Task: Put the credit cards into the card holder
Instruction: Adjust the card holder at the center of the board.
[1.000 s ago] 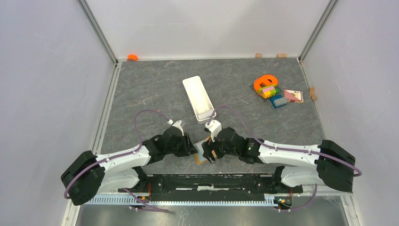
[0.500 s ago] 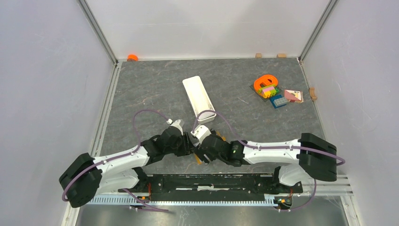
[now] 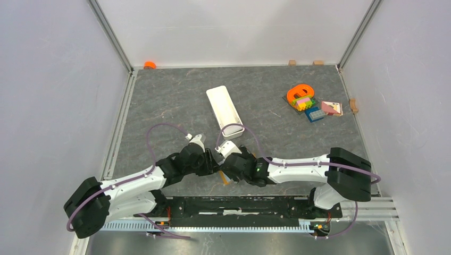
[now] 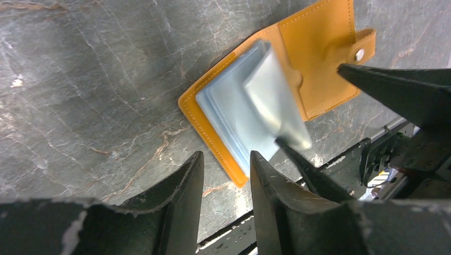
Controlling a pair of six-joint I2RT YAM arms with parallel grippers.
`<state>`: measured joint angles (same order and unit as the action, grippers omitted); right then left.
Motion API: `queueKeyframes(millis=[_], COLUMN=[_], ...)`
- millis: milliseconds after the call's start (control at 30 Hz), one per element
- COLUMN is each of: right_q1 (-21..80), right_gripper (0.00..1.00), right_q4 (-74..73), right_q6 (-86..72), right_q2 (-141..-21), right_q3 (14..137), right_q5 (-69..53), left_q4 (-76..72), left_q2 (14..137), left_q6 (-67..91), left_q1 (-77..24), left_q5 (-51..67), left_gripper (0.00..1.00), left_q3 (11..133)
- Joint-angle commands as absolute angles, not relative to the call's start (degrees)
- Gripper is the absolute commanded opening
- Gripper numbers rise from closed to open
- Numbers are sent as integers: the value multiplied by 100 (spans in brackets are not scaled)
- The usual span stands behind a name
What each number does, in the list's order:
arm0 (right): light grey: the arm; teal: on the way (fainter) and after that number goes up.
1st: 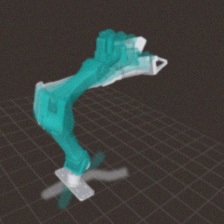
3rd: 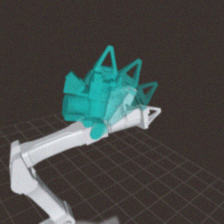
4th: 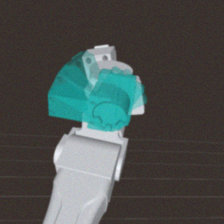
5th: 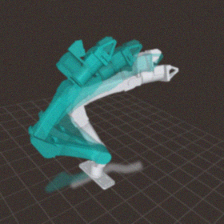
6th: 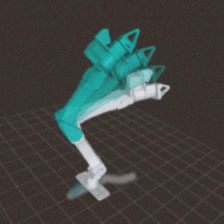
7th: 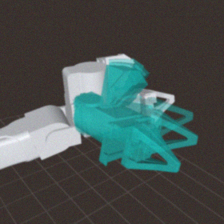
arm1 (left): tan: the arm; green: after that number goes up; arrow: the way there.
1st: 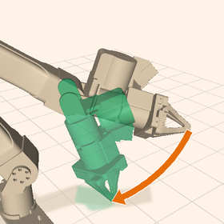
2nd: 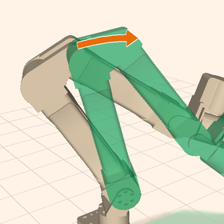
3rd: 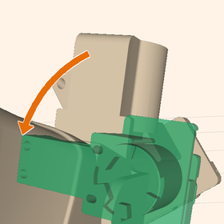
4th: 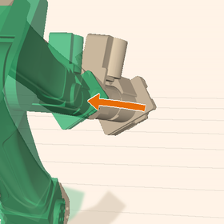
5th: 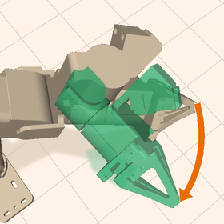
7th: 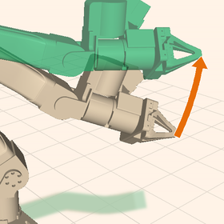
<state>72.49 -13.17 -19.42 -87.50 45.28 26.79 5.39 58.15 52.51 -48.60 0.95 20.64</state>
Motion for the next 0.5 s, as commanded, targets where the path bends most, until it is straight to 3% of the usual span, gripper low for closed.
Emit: queueKeyframes(millis=[0,467], right_q1=[7277,6707], right_gripper=[83,83], right_q4=[-1938,-2184], right_q6=[-2445,-2617], right_q2=[-8652,-8403], right_q3=[4868,4598], right_q5=[3861,4256], left_q4=[673,764], left_q2=[5660,5595], left_q6=[5186,5144], left_q1=[-4825,-4808], left_q5=[-174,-167], left_gripper=[45,45], left_q3=[2171,2202])
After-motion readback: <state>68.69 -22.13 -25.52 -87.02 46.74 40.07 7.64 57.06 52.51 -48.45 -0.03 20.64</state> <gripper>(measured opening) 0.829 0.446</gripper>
